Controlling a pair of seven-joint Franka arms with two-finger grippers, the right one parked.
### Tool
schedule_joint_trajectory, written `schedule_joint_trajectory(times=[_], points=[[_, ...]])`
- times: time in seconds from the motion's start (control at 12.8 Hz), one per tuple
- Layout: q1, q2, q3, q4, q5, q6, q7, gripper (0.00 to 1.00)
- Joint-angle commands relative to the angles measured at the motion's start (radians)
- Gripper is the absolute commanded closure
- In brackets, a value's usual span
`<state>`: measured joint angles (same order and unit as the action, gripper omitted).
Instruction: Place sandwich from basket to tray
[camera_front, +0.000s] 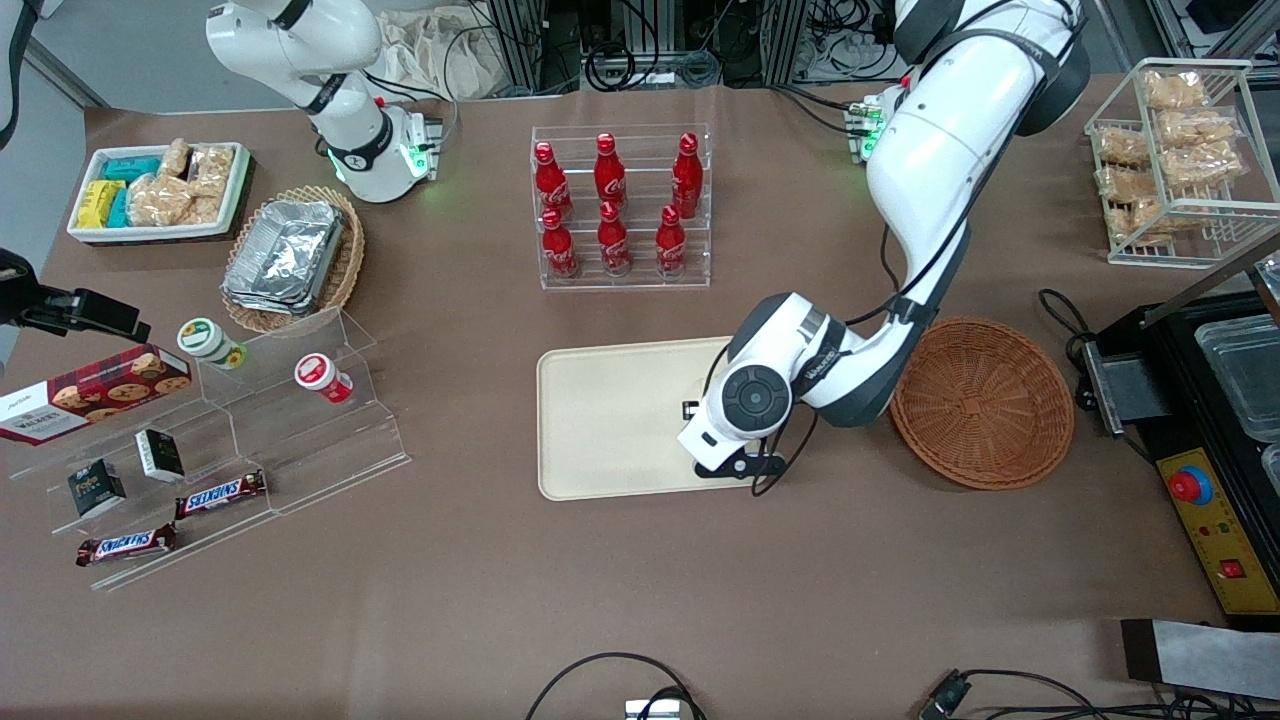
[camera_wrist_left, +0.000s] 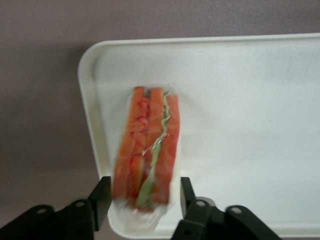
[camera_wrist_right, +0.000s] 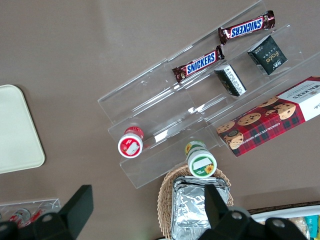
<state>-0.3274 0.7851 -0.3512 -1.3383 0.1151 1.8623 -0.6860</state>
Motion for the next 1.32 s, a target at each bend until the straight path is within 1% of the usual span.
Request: schedule_joint_trajectory(times=[0.0,0.23,0.31,0.47,0.55,0.7,0.86,1.01,1.09,1.25], points=[[0.054,-0.12,0.001,-0.051,0.009,-0.075,0.002,0.0],[0.12,-0.307,0.003,-0.264,0.011,-0.039,0.08,0.0],[0.154,-0.381,0.003,-0.359,0.009,-0.007,0.115,0.0],[0.243,-0.533,0.001,-0.549,-0.002,0.081,0.251,0.0],[0.278,-0.581,0.001,-0.574,-0.008,0.074,0.316,0.0],[0.358,-0.628,0.001,-0.549,-0.009,-0.023,0.416,0.0],[0.405,-0.636,0.004,-0.465,-0.009,-0.153,0.462,0.0],[0.479,-0.636,0.001,-0.4,-0.02,-0.176,0.487,0.0],[0.493,-0.627,0.004,-0.345,-0.028,-0.187,0.493,0.0],[0.496,-0.584,0.005,-0.222,-0.025,-0.276,0.481,0.0]])
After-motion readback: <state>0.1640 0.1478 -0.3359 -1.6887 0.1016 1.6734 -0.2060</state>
